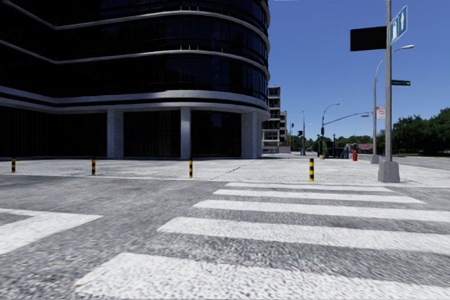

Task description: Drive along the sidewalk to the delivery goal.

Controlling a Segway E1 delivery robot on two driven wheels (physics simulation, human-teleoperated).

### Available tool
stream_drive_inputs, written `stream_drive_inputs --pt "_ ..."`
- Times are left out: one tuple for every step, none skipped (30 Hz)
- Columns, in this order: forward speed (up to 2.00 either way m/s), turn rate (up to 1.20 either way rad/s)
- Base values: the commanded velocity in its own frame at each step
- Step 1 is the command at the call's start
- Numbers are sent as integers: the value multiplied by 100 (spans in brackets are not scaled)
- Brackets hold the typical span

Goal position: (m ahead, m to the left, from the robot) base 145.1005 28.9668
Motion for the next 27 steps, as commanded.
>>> stream_drive_inputs --pt "200 -53" --pt "200 -53" --pt "200 -53" --pt "200 -53" --pt "200 -43" --pt "200 0" --pt "200 0" --pt "200 0" --pt "200 0" --pt "200 0" --pt "200 0" --pt "200 0" --pt "200 -12" --pt "200 -24" --pt "200 -30" --pt "200 -30" --pt "200 -31" --pt "200 -31" --pt "200 -24" --pt "200 -24" --pt "200 -7" --pt "200 0" --pt "200 0" --pt "200 0" --pt "200 0" --pt "200 0" --pt "200 0"
